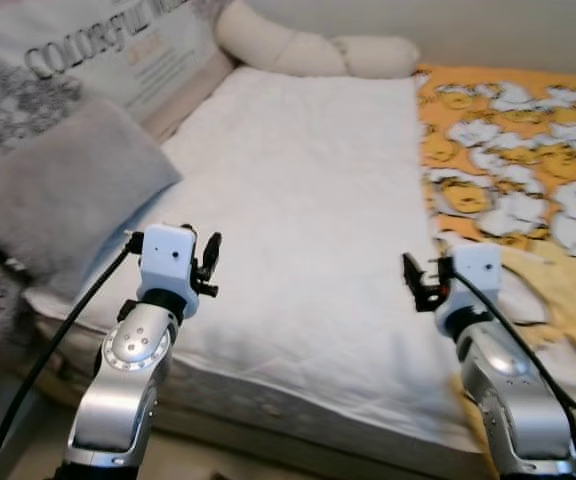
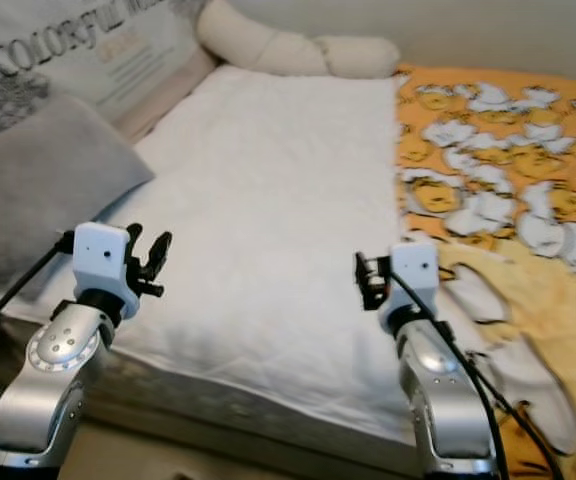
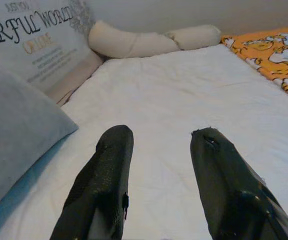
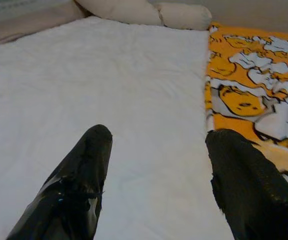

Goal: Clean up the room

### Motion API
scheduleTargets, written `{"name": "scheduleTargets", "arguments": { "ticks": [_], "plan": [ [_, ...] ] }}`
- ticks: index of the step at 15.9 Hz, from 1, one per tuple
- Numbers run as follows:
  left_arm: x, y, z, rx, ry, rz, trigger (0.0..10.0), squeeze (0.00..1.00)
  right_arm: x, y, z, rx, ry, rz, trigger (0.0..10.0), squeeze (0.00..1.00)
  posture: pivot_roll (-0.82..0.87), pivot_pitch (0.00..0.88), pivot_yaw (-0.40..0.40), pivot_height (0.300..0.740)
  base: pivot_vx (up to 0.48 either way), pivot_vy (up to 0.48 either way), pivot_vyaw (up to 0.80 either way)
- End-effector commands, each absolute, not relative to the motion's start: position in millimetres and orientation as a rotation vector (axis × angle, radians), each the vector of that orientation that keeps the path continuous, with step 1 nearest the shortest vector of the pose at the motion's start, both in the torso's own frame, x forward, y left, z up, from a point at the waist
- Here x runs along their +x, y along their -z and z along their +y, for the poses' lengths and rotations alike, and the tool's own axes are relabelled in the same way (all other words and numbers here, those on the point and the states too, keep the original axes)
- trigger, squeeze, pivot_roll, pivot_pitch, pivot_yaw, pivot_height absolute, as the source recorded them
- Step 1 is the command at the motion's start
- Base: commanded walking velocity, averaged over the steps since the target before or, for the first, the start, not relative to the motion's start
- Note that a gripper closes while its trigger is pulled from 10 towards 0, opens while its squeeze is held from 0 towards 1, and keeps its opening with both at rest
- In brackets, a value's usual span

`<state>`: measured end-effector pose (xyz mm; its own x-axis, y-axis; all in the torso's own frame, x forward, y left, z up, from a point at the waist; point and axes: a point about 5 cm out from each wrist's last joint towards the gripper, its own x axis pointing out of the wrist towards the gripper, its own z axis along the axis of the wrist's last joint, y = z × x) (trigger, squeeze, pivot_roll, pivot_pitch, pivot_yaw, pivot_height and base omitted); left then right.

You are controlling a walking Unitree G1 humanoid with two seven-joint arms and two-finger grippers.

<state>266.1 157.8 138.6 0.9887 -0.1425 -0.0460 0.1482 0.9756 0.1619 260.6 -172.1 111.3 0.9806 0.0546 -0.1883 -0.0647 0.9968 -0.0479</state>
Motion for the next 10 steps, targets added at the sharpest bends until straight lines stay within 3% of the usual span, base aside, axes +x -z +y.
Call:
{"name": "scheduleTargets", "arguments": {
  "ticks": [1,10],
  "plan": [
    [265.0,-139.2,163.4,0.184,0.129,0.036,10.0,0.29,260.5,-111.7,-164.5,-0.050,-0.080,0.188,10.0,0.00,-0.04,0.000,0.031,0.740,0.000,-0.401,0.00],
    [266.7,-140.5,162.6,0.210,0.151,0.033,10.0,0.29,258.3,-105.4,-164.3,-0.020,-0.054,0.222,10.0,0.00,-0.03,0.000,0.042,0.740,0.000,-0.398,0.00]
  ]
}}
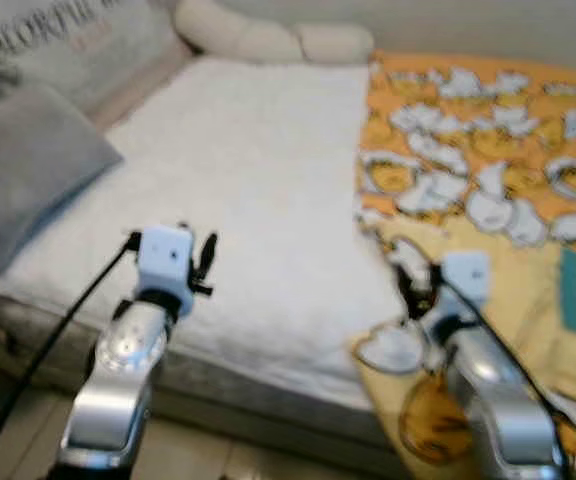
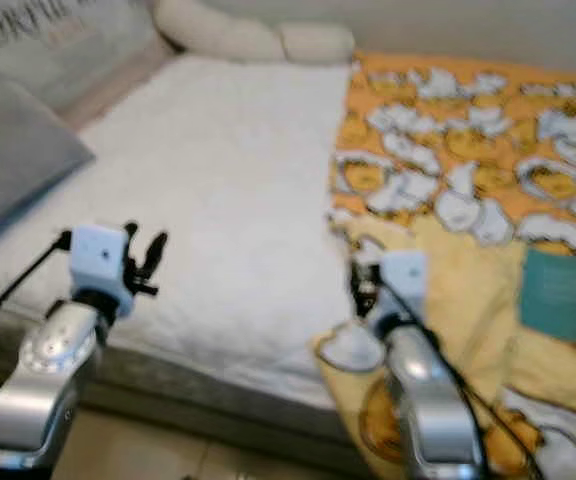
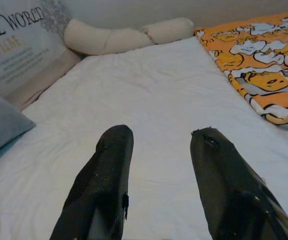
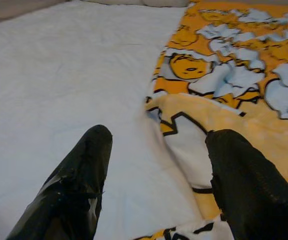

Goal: Clean up the room

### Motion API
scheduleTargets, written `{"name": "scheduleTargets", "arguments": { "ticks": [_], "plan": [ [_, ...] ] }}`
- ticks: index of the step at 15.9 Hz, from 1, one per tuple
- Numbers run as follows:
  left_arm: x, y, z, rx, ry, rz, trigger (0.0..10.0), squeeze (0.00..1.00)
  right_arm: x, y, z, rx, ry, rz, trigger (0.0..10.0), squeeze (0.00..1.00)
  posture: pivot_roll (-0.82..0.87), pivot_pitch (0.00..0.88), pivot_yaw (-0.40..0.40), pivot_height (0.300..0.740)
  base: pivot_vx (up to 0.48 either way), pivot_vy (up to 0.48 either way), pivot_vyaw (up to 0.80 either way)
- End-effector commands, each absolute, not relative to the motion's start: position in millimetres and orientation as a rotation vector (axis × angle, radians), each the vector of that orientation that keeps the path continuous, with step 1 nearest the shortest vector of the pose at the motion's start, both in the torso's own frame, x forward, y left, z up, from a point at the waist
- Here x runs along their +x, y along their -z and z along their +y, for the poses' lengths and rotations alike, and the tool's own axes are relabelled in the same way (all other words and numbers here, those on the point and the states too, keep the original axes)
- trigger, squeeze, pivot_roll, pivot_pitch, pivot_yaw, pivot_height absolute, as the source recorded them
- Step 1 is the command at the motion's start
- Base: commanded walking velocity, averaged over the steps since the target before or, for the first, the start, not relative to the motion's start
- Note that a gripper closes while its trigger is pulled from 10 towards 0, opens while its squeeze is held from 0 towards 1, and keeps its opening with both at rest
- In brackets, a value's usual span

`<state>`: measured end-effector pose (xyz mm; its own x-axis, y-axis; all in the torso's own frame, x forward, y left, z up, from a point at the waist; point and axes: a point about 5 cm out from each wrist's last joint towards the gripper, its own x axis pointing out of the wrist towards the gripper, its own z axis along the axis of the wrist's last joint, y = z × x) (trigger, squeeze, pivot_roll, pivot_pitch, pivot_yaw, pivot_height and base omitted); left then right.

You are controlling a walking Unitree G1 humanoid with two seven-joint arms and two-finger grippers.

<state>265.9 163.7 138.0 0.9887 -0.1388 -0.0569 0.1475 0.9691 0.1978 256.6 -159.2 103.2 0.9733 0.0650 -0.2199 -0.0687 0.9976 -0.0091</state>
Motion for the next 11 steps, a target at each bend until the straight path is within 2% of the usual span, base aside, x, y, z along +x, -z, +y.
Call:
{"name": "scheduleTargets", "arguments": {
  "ticks": [1,11],
  "plan": [
    [266.6,-140.4,162.6,0.210,0.150,0.033,10.0,0.29,258.9,-105.9,-164.2,-0.023,-0.055,0.219,10.0,0.00,-0.03,0.000,0.041,0.740,0.000,-0.394,0.00],
    [264.4,-137.8,161.2,0.204,0.149,0.039,10.0,0.29,262.1,-109.5,-164.4,-0.014,-0.067,0.203,10.0,0.00,-0.03,0.000,0.032,0.740,0.000,-0.392,0.00]
  ]
}}
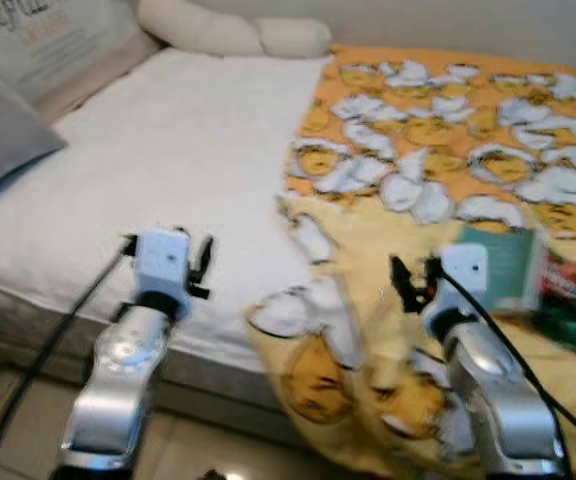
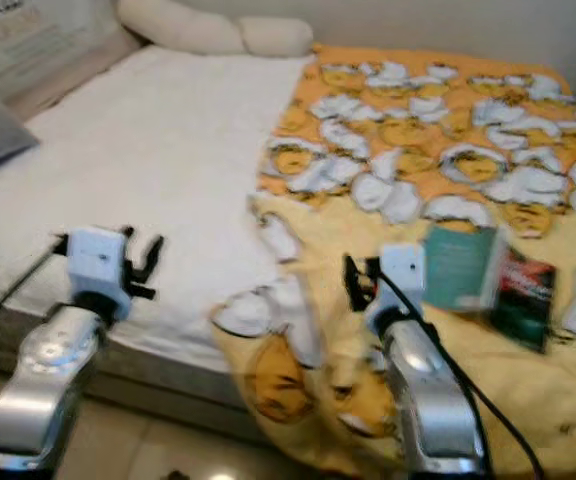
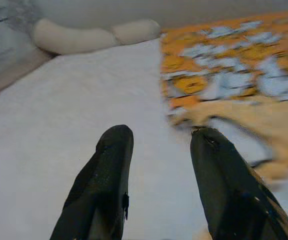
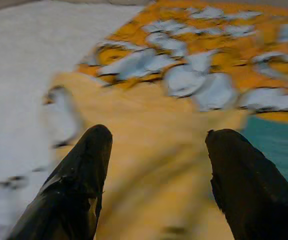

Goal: Clean up the room

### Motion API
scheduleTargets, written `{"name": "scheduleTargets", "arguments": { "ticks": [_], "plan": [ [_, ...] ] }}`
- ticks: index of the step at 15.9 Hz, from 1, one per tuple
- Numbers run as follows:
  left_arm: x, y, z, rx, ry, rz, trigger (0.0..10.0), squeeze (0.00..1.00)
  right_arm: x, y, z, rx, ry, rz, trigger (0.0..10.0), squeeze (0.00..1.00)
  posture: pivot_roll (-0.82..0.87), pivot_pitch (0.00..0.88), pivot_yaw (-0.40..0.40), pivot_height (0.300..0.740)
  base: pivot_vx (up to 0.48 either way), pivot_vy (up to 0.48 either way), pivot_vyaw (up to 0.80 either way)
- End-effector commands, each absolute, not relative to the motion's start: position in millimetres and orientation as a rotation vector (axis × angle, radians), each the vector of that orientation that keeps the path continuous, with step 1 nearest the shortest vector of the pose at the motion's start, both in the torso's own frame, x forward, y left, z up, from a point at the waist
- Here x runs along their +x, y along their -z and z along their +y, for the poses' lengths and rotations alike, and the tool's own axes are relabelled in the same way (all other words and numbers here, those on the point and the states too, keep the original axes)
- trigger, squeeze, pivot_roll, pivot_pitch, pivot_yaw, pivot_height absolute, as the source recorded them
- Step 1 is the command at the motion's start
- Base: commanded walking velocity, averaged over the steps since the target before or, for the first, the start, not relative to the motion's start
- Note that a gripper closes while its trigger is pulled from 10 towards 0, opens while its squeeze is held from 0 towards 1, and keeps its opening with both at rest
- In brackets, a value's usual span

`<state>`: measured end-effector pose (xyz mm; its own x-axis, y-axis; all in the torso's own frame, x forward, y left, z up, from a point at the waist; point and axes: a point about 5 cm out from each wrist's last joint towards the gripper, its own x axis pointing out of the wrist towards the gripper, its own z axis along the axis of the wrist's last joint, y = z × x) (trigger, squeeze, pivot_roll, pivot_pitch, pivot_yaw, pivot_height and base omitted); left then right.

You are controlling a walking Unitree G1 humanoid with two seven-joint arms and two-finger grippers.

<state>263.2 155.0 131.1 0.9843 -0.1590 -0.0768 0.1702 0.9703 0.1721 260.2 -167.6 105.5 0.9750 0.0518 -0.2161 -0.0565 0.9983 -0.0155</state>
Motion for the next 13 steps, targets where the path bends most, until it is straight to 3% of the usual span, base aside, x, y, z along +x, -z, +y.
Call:
{"name": "scheduleTargets", "arguments": {
  "ticks": [1,13],
  "plan": [
    [263.8,-137.7,161.4,0.205,0.148,0.039,10.0,0.29,262.1,-108.7,-163.5,-0.014,-0.073,0.206,10.0,0.00,-0.02,0.000,0.027,0.740,0.000,-0.390,0.00],
    [261.2,-137.1,164.3,0.216,0.137,0.046,10.0,0.29,263.1,-105.7,-159.4,-0.005,-0.104,0.217,10.0,0.00,-0.01,0.000,0.022,0.740,0.000,-0.386,0.00]
  ]
}}
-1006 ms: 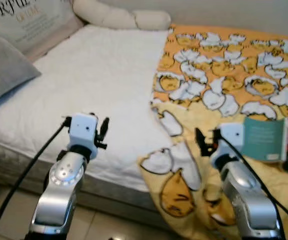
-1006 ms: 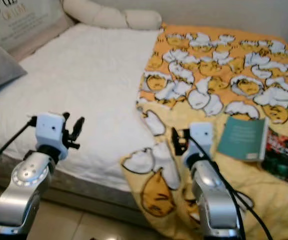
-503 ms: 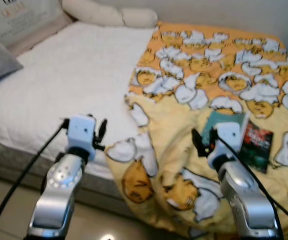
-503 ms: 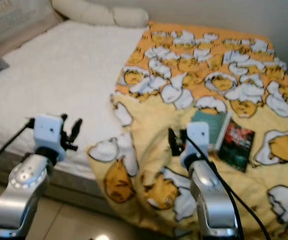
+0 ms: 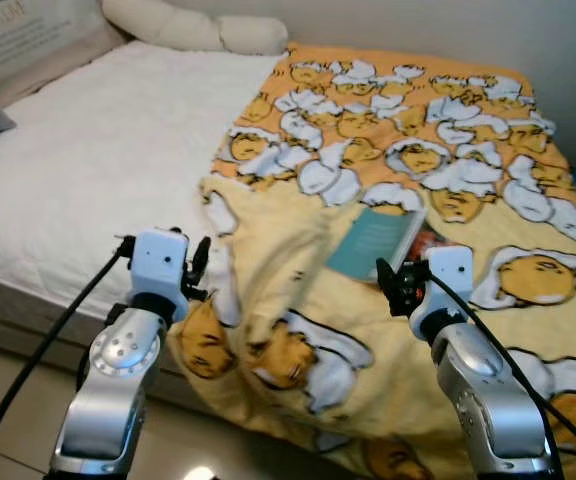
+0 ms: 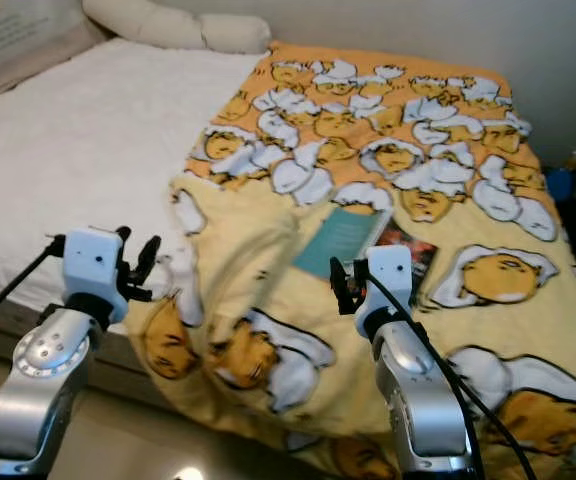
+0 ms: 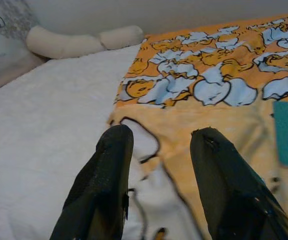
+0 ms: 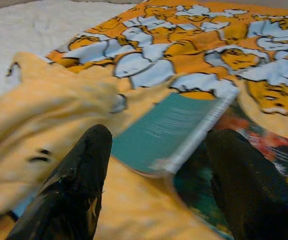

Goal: Clean up the room

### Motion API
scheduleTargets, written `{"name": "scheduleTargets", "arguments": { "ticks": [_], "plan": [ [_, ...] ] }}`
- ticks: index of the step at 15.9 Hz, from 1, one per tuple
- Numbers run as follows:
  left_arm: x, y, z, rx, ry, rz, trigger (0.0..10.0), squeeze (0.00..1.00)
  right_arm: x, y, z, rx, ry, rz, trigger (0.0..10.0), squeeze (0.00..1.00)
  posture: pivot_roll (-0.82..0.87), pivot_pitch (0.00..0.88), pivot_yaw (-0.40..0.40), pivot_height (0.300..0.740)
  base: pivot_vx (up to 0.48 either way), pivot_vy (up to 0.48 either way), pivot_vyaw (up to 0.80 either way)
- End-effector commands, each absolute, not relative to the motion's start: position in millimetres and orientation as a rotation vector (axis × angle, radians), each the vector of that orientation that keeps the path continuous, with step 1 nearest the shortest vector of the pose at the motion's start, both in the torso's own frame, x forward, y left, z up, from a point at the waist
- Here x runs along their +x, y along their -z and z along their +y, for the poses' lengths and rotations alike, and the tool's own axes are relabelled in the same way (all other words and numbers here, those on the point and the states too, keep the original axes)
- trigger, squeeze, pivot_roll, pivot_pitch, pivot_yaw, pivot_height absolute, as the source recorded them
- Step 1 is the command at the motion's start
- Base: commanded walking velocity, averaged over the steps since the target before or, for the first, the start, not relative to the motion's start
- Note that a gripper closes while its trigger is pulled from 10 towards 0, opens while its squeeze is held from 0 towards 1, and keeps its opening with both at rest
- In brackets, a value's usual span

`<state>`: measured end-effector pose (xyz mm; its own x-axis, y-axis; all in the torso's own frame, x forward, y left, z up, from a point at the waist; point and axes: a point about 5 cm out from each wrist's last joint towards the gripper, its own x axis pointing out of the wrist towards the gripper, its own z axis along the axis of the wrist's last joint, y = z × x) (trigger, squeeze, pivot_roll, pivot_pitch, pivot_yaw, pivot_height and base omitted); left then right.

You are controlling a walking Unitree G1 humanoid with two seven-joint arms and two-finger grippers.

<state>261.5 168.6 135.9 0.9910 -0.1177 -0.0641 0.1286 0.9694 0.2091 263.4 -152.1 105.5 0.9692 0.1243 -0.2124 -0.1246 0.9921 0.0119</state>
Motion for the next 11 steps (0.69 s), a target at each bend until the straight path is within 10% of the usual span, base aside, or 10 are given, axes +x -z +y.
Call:
{"name": "scheduleTargets", "arguments": {
  "ticks": [1,4,5,11],
  "plan": [
    [261.4,-137.1,164.3,0.219,0.137,0.046,10.0,0.29,263.4,-104.9,-159.4,-0.006,-0.108,0.218,10.0,0.00,-0.01,0.000,0.023,0.740,0.000,-0.319,0.00],
    [261.7,-136.3,163.6,0.183,0.146,0.056,10.0,0.31,263.5,-104.6,-158.9,-0.003,-0.112,0.219,10.0,0.00,-0.01,0.000,0.024,0.740,0.000,-0.187,0.00],
    [261.0,-137.2,163.9,0.112,0.152,0.061,10.0,1.00,263.5,-104.2,-157.6,-0.002,-0.116,0.221,10.0,0.00,-0.01,0.000,0.027,0.740,0.000,0.000,0.00],
    [261.4,-139.6,160.3,0.123,0.178,0.062,10.0,1.00,263.5,-101.2,-154.4,0.028,-0.131,0.228,10.0,0.00,-0.01,0.000,0.026,0.740,0.000,0.000,0.00]
  ]
}}
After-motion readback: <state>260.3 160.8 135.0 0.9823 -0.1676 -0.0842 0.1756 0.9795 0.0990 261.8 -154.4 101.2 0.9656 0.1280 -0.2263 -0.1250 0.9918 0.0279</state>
